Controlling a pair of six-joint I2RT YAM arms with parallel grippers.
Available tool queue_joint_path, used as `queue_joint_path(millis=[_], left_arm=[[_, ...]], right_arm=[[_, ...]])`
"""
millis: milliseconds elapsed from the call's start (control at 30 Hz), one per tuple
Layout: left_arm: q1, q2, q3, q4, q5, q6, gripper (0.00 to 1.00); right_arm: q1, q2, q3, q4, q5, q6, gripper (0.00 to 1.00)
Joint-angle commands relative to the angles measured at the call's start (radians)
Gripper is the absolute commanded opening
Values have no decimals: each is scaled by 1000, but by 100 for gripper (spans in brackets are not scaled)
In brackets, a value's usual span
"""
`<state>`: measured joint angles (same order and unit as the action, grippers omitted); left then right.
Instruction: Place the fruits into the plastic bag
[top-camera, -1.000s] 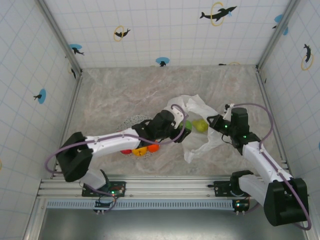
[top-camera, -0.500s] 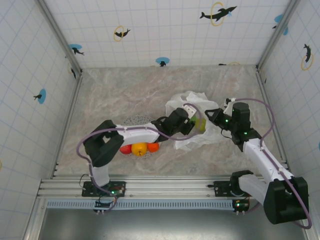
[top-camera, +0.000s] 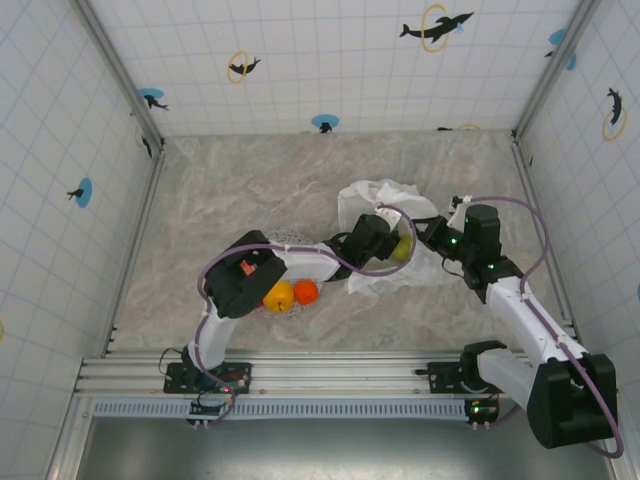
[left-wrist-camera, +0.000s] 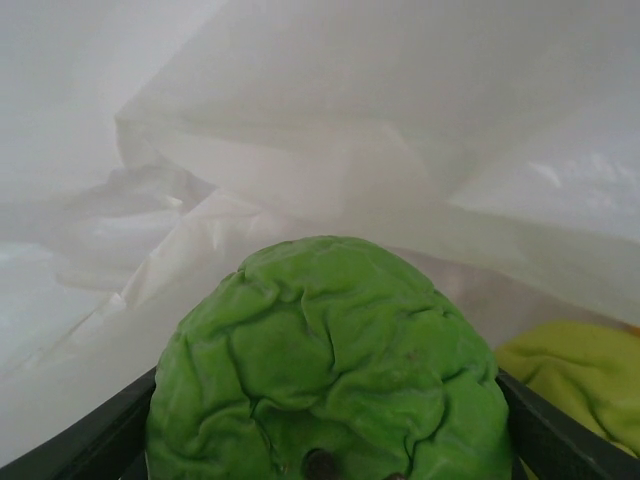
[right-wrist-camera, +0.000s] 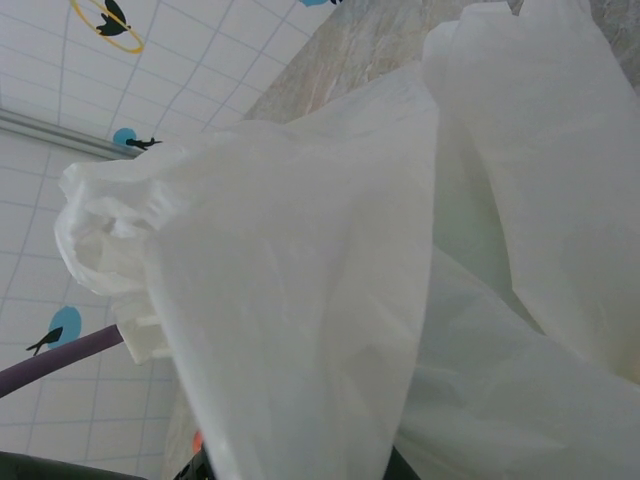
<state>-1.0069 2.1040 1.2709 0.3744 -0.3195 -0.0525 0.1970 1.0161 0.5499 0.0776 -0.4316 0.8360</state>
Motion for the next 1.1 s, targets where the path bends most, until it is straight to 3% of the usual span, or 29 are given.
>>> queue_joint_path(millis=[0, 267, 500, 700, 1067], left_arm=[[7, 2, 25, 28, 10, -9, 77], [7, -101, -48, 16, 62, -45, 83], [7, -258, -193, 6, 135, -108, 82], [6, -383, -300, -31, 276, -161, 79], [7, -648, -498, -111, 331, -248, 78]], right_arm=[[-2, 2, 15, 8, 11, -27, 0], [-8, -4, -3, 6, 12, -39, 0], [-20, -11, -10, -36, 33, -79, 0], [-22, -2, -17, -35, 30, -92, 0], [-27, 12, -20, -32, 29, -115, 0]])
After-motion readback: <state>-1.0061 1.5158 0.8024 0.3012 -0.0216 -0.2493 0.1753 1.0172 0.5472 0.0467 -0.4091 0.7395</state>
